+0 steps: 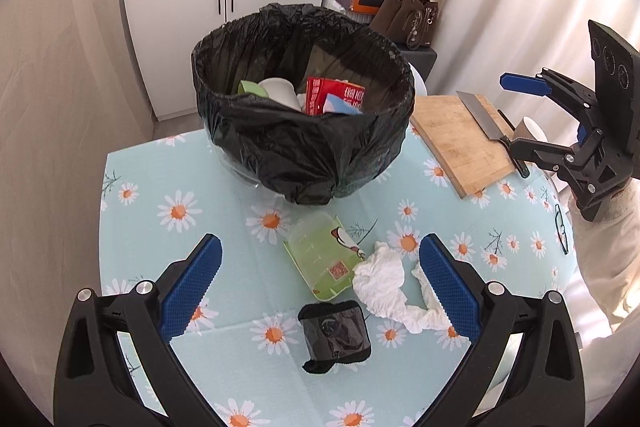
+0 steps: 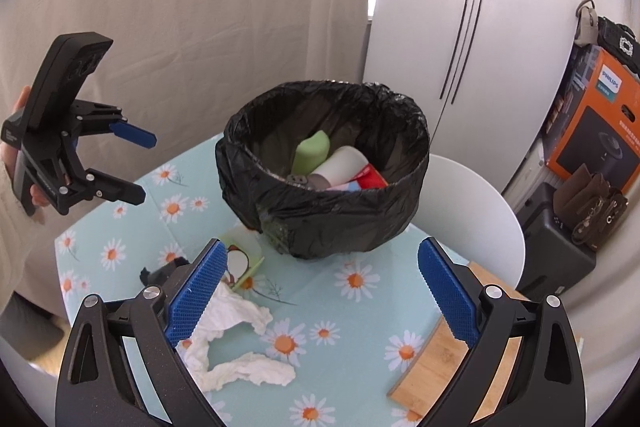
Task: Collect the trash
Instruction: 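Move the right tool down to the long white tissue while the left approaches the black wrapped object, then close the right tool on the tissue while the left closes on the black object, then lift the tissue and black object and carry both over the black bin, then open both tools to drop the tissue and black object into the bin, then lower the left tool onto the clear green-printed plastic cup and close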
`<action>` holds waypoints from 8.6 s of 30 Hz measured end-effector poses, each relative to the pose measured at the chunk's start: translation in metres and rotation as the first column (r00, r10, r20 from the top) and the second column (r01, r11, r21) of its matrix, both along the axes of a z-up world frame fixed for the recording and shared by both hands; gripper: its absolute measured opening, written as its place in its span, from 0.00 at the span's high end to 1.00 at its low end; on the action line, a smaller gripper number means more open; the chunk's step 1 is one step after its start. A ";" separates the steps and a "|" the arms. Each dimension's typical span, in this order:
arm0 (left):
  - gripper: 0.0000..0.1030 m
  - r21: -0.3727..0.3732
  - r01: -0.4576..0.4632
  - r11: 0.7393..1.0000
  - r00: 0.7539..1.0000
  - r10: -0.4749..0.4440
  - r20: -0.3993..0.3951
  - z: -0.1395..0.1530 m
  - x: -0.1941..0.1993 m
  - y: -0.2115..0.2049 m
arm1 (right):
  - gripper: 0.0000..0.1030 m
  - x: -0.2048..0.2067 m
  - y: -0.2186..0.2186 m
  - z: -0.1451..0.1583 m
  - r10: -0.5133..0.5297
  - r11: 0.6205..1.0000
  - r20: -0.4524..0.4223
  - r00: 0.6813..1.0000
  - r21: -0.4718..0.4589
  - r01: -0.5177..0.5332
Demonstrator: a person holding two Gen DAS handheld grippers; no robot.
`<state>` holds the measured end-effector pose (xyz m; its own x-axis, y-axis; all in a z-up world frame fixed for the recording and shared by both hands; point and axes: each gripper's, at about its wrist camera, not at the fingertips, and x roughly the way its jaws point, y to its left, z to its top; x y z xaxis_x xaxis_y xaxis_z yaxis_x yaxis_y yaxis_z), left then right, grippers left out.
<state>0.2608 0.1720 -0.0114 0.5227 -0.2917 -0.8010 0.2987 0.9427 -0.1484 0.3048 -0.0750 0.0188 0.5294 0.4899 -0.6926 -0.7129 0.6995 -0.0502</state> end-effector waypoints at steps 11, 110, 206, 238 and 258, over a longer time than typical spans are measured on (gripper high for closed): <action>0.06 0.014 -0.011 1.000 0.996 0.012 -0.087 -0.048 -0.025 -0.008 | 0.10 -0.027 0.005 -0.053 -0.008 0.998 -0.112 0.994 -0.062 0.001; 0.39 0.192 -0.150 0.970 0.988 0.139 0.067 -0.029 -0.126 -0.026 | 0.83 -0.142 -0.043 -0.030 -0.144 0.989 -0.002 0.990 0.046 0.144; 0.06 0.056 0.319 0.946 0.921 -0.323 0.216 0.020 0.148 -0.006 | 0.16 0.098 0.070 0.031 -0.411 0.912 0.131 0.902 0.050 0.408; 0.06 0.039 0.118 0.992 0.993 -0.119 0.021 -0.047 0.025 -0.022 | 0.16 0.001 -0.011 0.014 -0.362 0.931 0.033 0.932 0.065 0.359; 0.98 0.187 0.088 0.978 0.994 -0.074 -0.084 -0.120 0.028 -0.040 | 0.16 -0.029 -0.047 -0.026 -0.377 0.926 -0.025 0.926 0.012 0.378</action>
